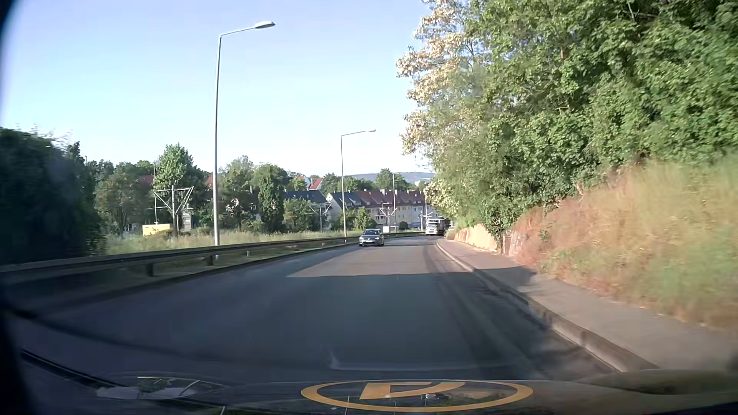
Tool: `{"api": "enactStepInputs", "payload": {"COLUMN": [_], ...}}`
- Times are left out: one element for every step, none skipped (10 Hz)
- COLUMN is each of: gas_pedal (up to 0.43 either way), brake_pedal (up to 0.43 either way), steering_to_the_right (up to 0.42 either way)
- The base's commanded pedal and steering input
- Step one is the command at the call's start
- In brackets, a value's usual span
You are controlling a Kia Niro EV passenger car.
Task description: Follow the waypoints while adhering to traffic rules and regulations
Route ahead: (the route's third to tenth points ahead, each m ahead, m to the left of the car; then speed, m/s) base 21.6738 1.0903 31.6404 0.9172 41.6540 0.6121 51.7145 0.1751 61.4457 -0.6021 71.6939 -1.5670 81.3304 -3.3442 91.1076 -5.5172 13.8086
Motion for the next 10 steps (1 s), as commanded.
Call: {"api": "enactStepInputs", "payload": {"gas_pedal": [0.047, 0.047, 0.047, 0.047, 0.047, 0.047, 0.047, 0.047, 0.047, 0.039], "brake_pedal": [0.0, 0.0, 0.0, 0.0, 0.0, 0.0, 0.0, 0.0, 0.0, 0.0], "steering_to_the_right": [0.005, 0.005, 0.005, 0.005, 0.005, 0.005, 0.005, 0.005, 0.005, 0.005]}}
